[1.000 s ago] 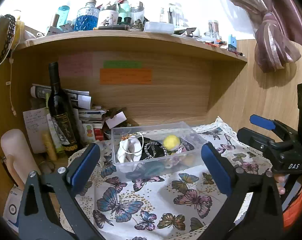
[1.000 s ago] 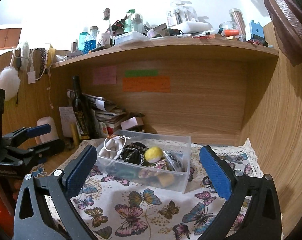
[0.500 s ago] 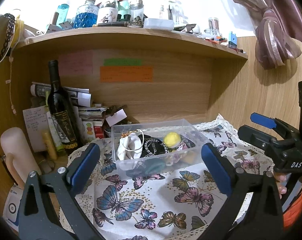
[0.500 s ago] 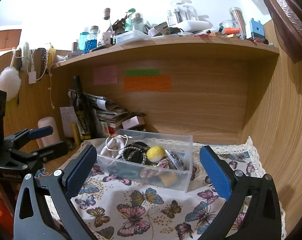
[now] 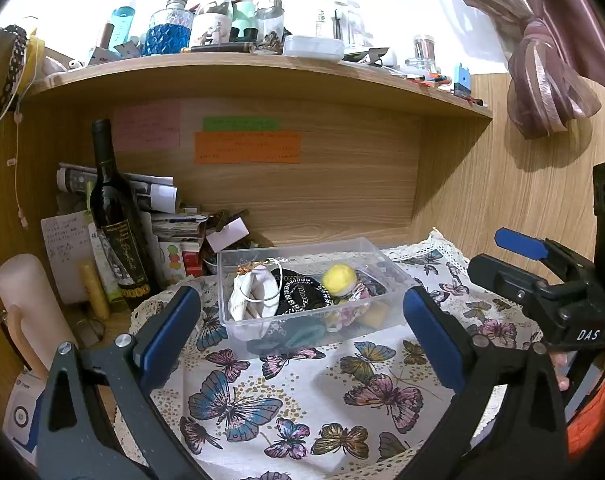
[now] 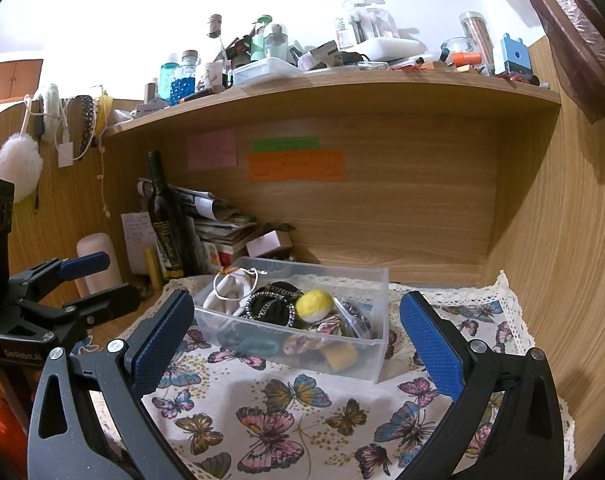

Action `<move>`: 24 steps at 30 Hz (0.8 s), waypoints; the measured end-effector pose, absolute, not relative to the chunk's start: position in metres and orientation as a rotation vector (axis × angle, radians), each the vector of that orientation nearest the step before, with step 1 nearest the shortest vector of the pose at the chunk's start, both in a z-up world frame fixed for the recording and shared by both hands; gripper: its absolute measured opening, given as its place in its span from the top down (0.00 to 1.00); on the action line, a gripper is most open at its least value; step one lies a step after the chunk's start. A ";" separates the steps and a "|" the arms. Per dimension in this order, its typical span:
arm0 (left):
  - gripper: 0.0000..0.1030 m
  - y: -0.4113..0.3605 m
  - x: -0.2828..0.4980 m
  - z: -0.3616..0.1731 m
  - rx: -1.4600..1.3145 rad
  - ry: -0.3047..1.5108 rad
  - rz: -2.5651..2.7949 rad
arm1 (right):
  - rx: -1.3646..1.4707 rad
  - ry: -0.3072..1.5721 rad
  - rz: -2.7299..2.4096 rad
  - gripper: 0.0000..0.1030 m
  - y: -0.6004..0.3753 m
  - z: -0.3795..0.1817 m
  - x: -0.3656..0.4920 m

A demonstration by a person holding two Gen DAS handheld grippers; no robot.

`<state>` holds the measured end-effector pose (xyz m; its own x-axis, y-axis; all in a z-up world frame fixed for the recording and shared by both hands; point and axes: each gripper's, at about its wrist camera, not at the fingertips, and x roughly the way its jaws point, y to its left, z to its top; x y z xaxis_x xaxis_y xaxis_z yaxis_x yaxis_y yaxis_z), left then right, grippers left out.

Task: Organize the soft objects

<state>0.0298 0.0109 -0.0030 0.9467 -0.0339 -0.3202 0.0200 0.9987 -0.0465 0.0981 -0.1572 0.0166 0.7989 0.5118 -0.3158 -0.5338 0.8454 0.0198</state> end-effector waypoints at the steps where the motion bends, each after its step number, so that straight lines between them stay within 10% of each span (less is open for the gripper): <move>1: 0.00 0.011 0.030 -0.003 -0.043 0.326 -0.027 | -0.072 0.319 0.561 0.00 -0.157 0.016 0.098; 24: 0.00 0.008 0.030 -0.003 -0.045 0.330 -0.028 | -0.076 0.324 0.573 0.00 -0.154 0.016 0.098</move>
<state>0.0305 0.0082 -0.0032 0.9457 -0.0353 -0.3230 0.0206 0.9986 -0.0487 0.0976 -0.1538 0.0161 0.7914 0.5198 -0.3217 -0.5434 0.8393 0.0192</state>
